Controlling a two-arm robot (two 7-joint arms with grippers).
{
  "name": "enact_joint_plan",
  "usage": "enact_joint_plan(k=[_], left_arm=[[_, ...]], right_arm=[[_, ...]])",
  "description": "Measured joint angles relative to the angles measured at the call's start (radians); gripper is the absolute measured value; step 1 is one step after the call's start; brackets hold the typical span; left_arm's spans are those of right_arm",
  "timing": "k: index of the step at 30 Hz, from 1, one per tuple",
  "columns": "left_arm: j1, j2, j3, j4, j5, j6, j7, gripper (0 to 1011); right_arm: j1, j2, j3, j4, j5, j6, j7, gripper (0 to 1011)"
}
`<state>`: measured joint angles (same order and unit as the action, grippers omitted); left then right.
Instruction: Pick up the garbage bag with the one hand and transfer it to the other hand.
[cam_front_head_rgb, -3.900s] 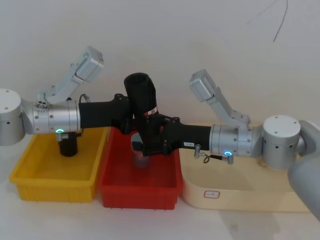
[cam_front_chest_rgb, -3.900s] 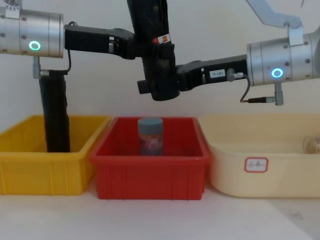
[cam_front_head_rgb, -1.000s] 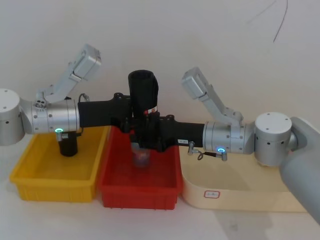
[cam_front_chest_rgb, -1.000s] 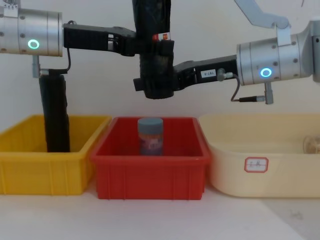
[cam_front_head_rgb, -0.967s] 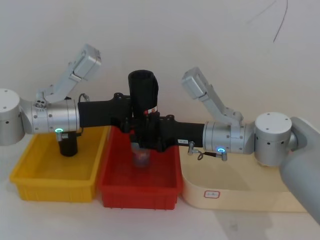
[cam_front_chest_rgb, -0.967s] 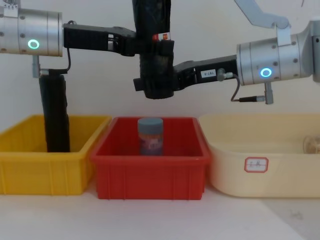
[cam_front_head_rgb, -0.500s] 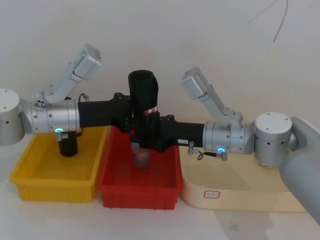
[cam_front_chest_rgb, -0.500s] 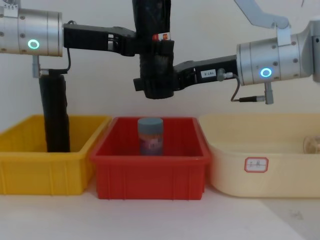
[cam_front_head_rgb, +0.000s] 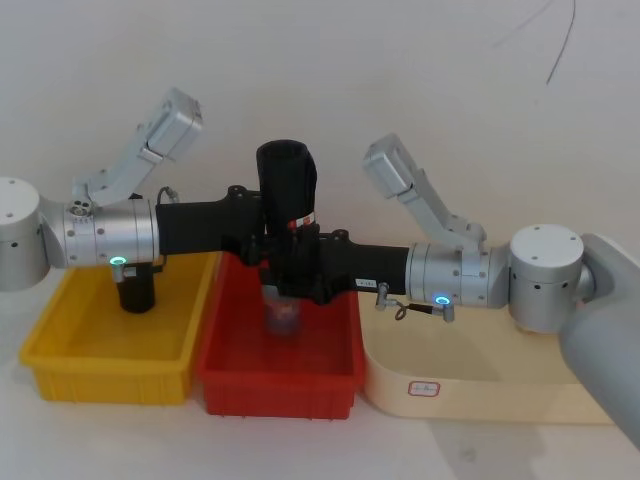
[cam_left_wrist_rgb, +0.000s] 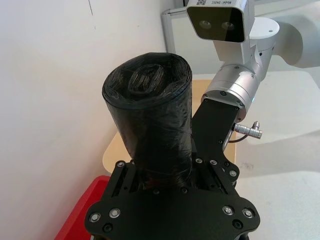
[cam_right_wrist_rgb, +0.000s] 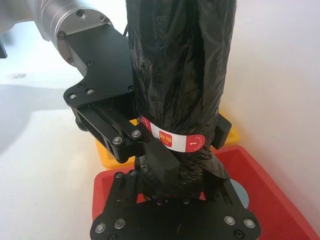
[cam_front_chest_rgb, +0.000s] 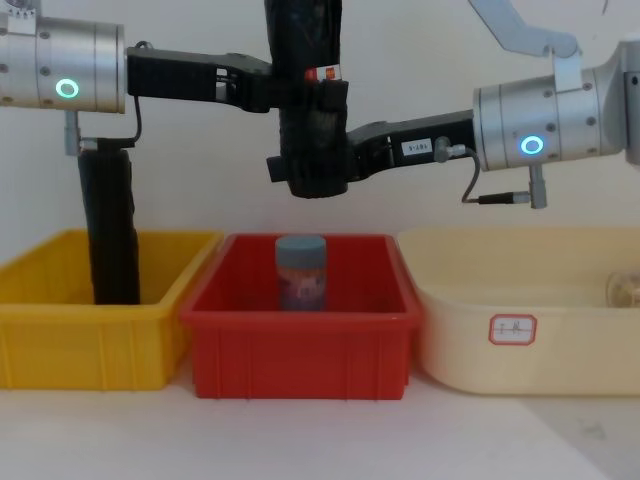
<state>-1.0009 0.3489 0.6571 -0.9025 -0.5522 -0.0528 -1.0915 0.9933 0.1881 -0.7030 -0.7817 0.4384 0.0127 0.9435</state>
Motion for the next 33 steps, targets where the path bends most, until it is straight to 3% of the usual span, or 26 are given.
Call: enact_joint_plan(k=[10,23,26,30,33], left_arm=[[0.0,0.0,0.0,0.0,0.0,0.0,0.0,415],[0.0,0.0,0.0,0.0,0.0,0.0,0.0,775],[0.0,0.0,0.0,0.0,0.0,0.0,0.0,902],[0.0,0.0,0.0,0.0,0.0,0.0,0.0,999],[0.0,0.0,0.0,0.0,0.0,0.0,0.0,1001]], right_arm=[[0.0,0.0,0.0,0.0,0.0,0.0,0.0,529],[0.0,0.0,0.0,0.0,0.0,0.0,0.0,529],[-0.002,0.001,0.001,-0.003,0.0,0.0,-0.001,529],[-0.007,0.008,0.003,-0.017,-0.002,0.002,-0.011,529],[-0.017,0.019,0.007,-0.039,-0.004,0.007,-0.029,528]])
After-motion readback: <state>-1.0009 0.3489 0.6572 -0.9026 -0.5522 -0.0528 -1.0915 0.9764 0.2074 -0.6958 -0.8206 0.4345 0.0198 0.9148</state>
